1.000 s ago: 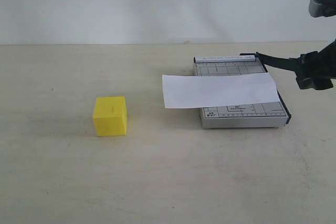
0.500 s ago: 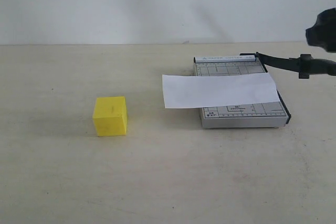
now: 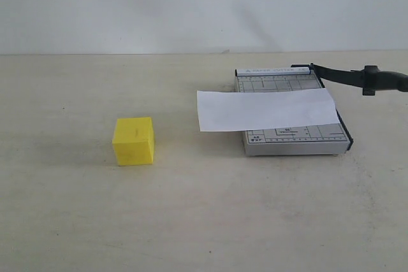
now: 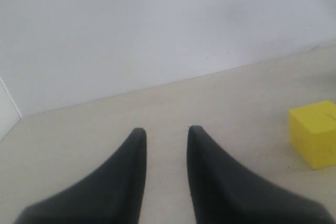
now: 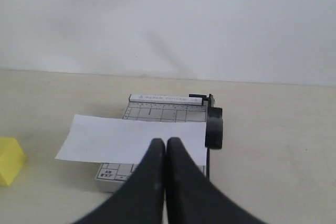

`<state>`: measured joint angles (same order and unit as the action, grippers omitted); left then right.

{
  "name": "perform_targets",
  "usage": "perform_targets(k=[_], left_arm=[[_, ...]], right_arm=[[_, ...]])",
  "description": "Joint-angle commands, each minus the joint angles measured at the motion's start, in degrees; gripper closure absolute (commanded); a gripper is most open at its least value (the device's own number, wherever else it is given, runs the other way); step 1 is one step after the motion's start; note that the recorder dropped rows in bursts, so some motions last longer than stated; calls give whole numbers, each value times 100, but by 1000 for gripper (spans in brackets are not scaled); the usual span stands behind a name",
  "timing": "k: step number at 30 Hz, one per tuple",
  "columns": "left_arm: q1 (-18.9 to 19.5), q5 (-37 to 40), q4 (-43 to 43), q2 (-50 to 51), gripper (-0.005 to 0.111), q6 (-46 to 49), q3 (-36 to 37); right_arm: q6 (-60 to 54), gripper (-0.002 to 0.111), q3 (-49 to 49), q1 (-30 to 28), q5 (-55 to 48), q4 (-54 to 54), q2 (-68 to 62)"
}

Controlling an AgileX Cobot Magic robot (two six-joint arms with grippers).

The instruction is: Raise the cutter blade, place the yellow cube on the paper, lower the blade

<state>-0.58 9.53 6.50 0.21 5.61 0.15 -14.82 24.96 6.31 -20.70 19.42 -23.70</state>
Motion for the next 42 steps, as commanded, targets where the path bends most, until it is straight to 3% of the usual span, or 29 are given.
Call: perform_targets(k=[1, 5, 24, 37, 42], left_arm=[[-7, -51, -7, -21, 80, 4, -15], [-7, -51, -7, -21, 80, 4, -15], [-7, -51, -7, -21, 80, 4, -15], [-7, -51, -7, -21, 80, 4, -15], [-7, -51, -7, -21, 80, 4, -15]], right_arm=[[659, 109, -622, 2, -134, 80, 799], [1242, 109, -883, 2, -450, 80, 1121], [1252, 109, -1135, 2, -322, 167, 1161], [1252, 109, -2453, 2, 2639, 105, 1525], [1252, 109, -2496, 2, 2760, -575, 1523]])
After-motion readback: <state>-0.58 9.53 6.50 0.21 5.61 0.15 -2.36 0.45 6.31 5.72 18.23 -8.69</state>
